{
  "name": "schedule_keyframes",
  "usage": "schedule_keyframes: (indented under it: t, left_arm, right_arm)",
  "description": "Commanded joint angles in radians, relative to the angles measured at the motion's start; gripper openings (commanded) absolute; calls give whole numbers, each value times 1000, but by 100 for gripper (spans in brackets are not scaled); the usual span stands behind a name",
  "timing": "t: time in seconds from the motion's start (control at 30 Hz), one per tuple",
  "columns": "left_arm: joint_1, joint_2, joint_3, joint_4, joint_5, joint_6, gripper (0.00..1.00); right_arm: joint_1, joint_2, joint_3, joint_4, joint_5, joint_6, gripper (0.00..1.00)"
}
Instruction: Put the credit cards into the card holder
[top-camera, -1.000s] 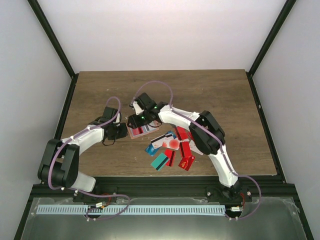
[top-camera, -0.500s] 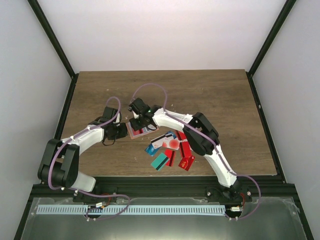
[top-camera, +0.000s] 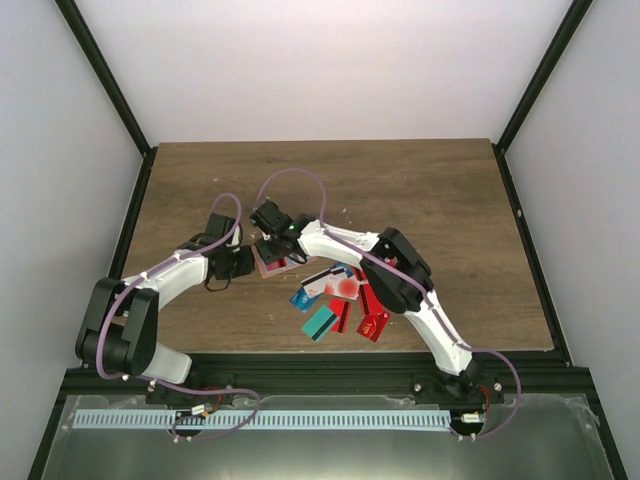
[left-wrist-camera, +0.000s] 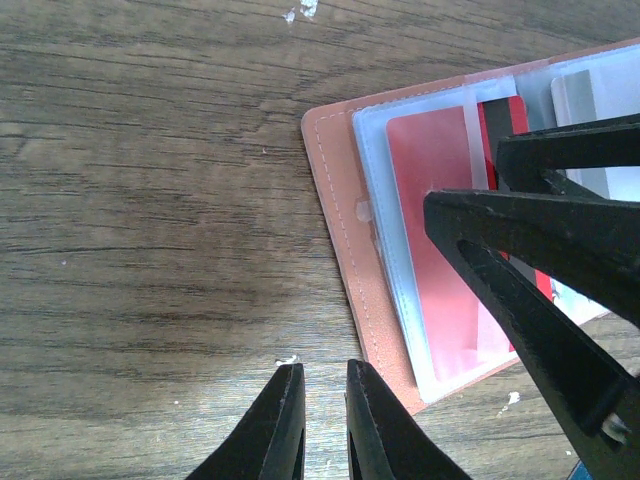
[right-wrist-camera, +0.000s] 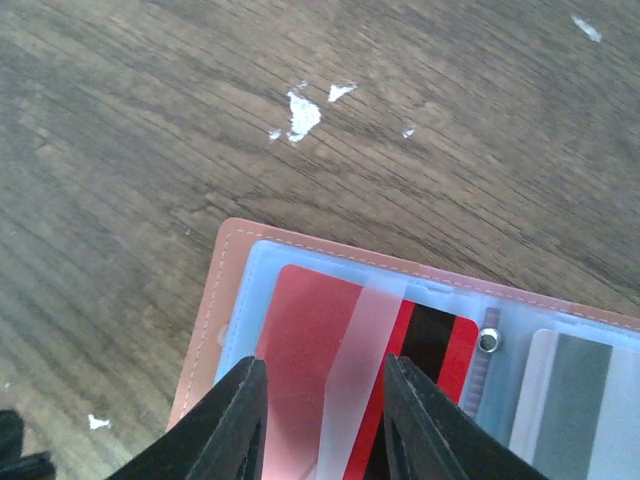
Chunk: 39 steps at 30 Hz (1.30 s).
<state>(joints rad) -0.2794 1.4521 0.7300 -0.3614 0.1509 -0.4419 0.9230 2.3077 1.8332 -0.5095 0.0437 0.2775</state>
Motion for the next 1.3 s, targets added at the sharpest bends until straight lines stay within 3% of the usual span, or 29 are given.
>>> schedule_keyframes:
  t: [0.0,0.5,0.67,1.0,1.27]
  left_arm:
    - [2,-19,-2,-1,-7,1,15]
    - [2,-57,-6,17,24,-4,15]
    - [2,-82,-19,63,88,-15,15]
    - [2,-72,-30,128,139,-45,33]
    - [3,-49,-47,208,195,-68,39]
  right_arm:
    - [17,27,44,-16,82,-16,32]
    - [17,12,35,-10,98,3,1]
    - [-3,-20,7,12,47,34,1]
    - [-103,-120,-159,147,-173,116,1]
    - [-158,-153,-230,225,-305,153,1]
